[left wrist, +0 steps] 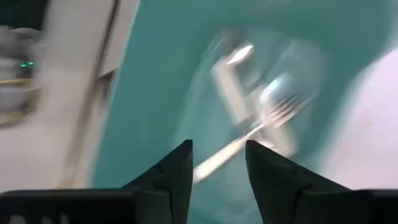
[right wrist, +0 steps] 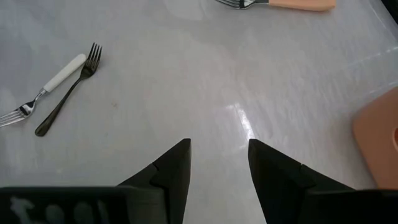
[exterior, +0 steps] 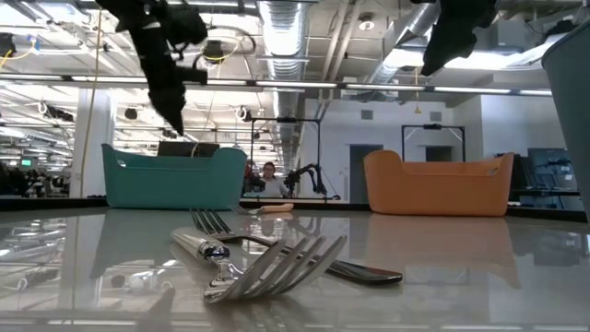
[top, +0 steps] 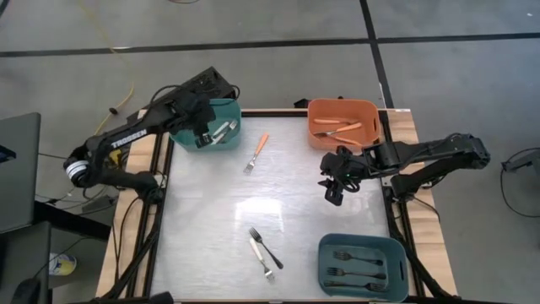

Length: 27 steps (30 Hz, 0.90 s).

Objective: Sort silverware by color (type)
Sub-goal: Put the black fork into the blue bin

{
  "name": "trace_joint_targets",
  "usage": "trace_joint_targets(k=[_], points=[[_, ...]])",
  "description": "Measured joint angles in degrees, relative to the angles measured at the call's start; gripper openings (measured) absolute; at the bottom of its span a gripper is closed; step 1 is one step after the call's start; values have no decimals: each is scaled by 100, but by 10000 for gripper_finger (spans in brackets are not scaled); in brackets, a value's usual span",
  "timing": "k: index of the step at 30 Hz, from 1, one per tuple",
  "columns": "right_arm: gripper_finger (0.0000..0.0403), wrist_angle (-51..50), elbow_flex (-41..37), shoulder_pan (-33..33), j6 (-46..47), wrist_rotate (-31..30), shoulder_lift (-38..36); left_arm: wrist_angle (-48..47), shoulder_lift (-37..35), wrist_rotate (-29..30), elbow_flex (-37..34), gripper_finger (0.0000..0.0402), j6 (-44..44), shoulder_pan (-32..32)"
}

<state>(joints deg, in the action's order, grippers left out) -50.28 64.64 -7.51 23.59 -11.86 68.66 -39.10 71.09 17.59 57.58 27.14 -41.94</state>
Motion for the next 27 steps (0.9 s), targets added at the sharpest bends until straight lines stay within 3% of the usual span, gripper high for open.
trace_joint_targets(k=[7, 12, 15, 22, 27], points=[[182, 151, 0, 2, 102, 0, 0, 41, -647, -3025, 2, 137, -2182, 346], [182, 773, 0, 4, 790, -2, 0, 728, -782, -4765, -382, 138, -3281, 1092], [182, 1115, 0, 4, 793, -2, 0, 1156, -769, -4872, -702, 138, -3393, 1827], [182, 1788, 0, -24, 1077, -2, 0, 2462, -719, -3937, -1475, 138, -3264, 3395], [182, 2328, 0, -244, 1251, 4, 271, 3165, -695, -3410, -1618, 138, -2833, 4183]])
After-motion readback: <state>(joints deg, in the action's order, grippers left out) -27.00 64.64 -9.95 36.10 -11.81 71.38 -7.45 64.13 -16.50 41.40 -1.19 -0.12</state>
